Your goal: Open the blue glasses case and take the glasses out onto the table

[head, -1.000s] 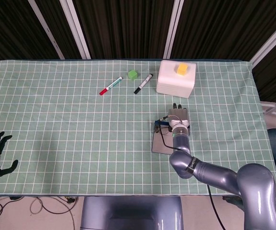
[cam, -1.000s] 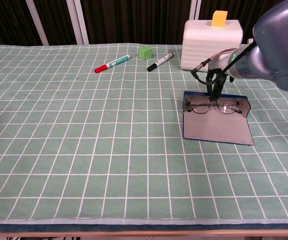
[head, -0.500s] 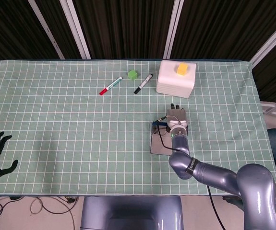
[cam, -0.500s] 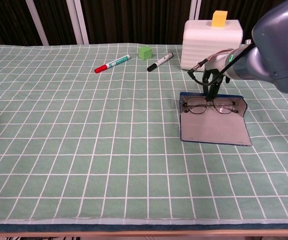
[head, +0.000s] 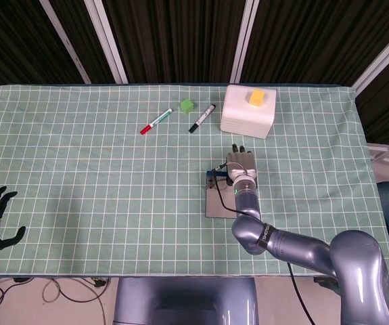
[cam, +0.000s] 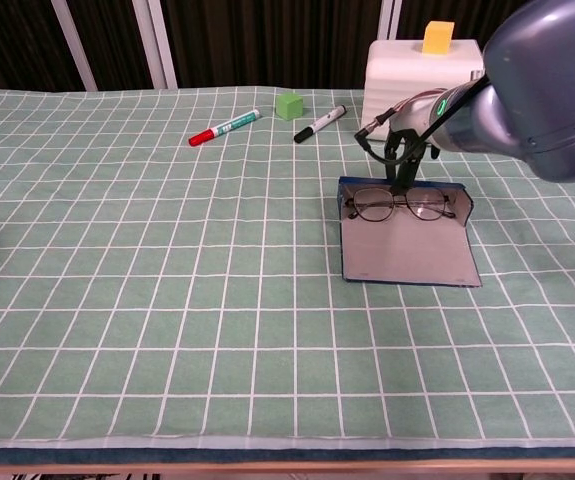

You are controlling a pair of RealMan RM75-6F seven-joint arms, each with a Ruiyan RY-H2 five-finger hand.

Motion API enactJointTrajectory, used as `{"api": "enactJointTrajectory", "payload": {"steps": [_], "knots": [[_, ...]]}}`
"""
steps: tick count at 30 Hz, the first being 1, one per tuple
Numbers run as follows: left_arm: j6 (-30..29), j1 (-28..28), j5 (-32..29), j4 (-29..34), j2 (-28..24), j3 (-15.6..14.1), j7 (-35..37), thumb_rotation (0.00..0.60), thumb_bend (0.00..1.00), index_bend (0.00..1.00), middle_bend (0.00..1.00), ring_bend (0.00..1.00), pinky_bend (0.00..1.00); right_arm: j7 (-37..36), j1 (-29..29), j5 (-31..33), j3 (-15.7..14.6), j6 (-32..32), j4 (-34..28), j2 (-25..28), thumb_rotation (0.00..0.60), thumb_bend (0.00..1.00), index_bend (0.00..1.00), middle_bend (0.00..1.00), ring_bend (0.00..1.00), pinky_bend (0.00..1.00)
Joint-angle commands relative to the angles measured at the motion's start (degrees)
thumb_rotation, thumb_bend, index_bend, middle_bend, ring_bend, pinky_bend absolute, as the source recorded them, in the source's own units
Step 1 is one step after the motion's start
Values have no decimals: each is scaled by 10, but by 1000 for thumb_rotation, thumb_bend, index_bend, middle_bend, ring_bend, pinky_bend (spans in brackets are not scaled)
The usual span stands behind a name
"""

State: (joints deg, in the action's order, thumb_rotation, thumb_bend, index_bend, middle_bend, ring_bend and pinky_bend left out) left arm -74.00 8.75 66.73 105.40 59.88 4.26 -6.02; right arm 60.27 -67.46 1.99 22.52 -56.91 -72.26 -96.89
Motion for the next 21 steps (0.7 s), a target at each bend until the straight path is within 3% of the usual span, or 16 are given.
{"api": "enactJointTrajectory", "payload": {"steps": [1, 21], "knots": [[0, 0, 1, 0, 0, 0, 1, 600, 318, 137, 0, 0, 0, -6, -2, -6, 2, -2, 4, -5, 600, 472, 557, 39, 0, 186], [3, 1, -3, 2, -3, 0, 4, 600, 318, 137, 0, 0, 0, -129, 16, -177, -3, -18, 38, -51, 600, 470, 561, 36, 0, 186]]}}
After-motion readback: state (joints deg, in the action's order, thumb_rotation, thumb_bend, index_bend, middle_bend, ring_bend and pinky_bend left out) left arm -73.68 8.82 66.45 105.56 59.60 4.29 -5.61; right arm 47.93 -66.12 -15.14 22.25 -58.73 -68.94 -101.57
